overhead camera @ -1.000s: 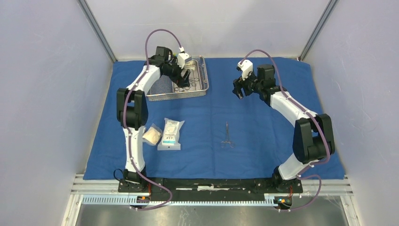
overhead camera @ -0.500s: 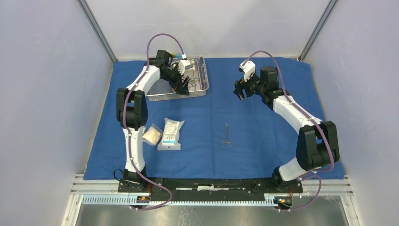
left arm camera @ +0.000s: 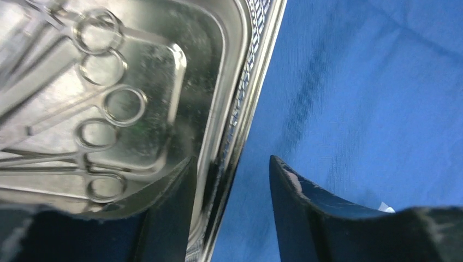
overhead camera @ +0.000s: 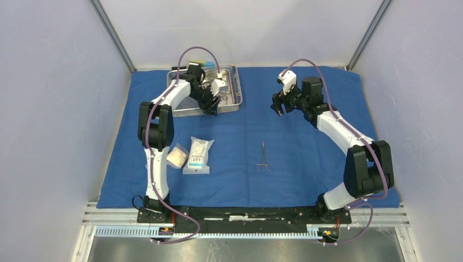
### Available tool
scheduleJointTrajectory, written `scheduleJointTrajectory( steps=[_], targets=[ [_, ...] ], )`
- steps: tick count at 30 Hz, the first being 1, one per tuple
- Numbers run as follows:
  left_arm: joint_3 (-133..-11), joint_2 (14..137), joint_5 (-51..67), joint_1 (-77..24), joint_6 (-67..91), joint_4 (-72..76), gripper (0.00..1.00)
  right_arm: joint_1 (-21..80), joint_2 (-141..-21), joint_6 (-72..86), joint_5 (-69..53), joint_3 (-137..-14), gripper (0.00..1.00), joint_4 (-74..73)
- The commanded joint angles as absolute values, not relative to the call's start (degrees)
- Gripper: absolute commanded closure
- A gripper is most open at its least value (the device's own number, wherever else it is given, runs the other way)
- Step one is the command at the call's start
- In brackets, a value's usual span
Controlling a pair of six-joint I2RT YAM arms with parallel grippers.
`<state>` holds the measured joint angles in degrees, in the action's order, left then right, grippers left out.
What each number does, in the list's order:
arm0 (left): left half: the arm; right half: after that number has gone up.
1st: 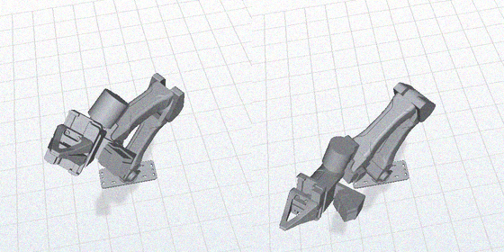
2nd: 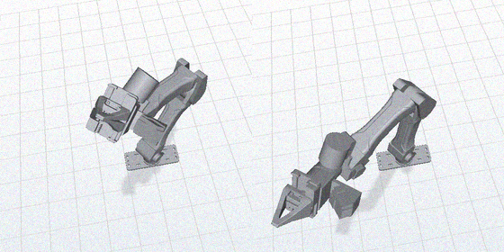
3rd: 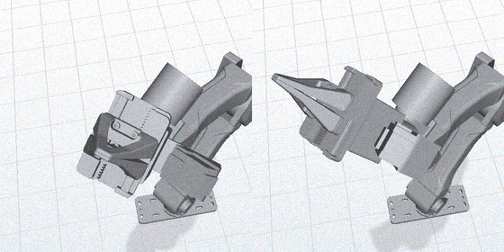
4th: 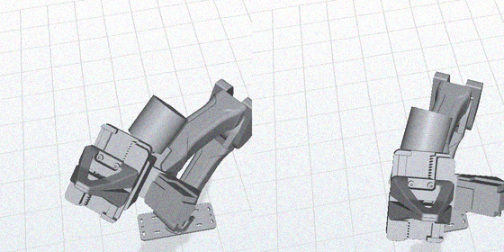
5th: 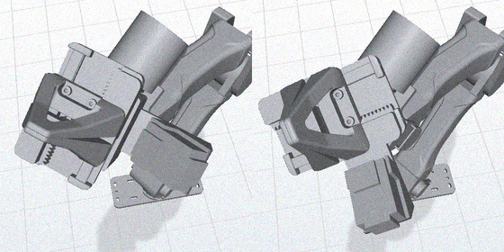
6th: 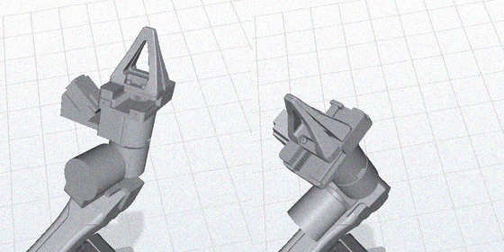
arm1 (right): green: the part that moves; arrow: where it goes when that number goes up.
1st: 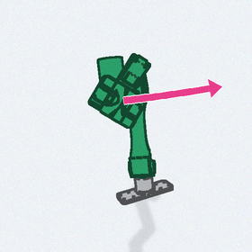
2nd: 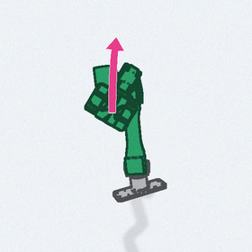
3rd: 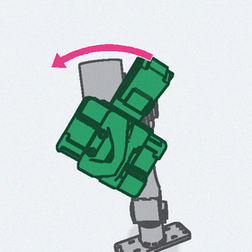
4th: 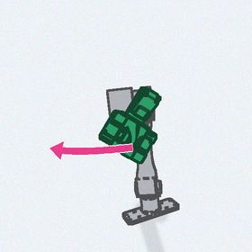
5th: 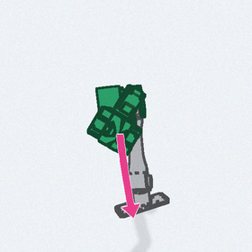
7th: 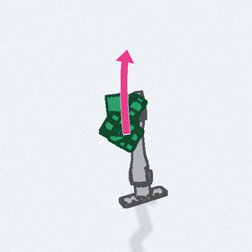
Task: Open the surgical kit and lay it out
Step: Move the container from the surgical kit.
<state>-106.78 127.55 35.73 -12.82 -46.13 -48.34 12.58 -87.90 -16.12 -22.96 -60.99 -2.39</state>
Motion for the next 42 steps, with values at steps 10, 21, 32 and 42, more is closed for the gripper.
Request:
scheduleJointTrajectory(
  steps=[10,21,32,42],
  targets=[
    [-94.73,116.50,32.17,-14.23,-51.35,-49.31,0.67,12.30,-85.46,-15.30,-24.17,-60.27,0.20,-0.46],
    [-92.33,114.07,25.22,-14.69,-56.23,-49.36,0.70,12.28,-85.96,-15.12,-24.90,-60.39,0.20,0.97],
    [-94.04,113.90,21.12,-13.37,-63.34,-53.64,0.79,12.30,-85.92,-15.40,-24.34,-60.15,0.20,0.99],
    [-94.81,113.25,21.46,-12.88,-75.15,-58.96,0.81,12.29,-85.21,-15.81,-23.49,-59.61,0.19,1.12]
  ],
)
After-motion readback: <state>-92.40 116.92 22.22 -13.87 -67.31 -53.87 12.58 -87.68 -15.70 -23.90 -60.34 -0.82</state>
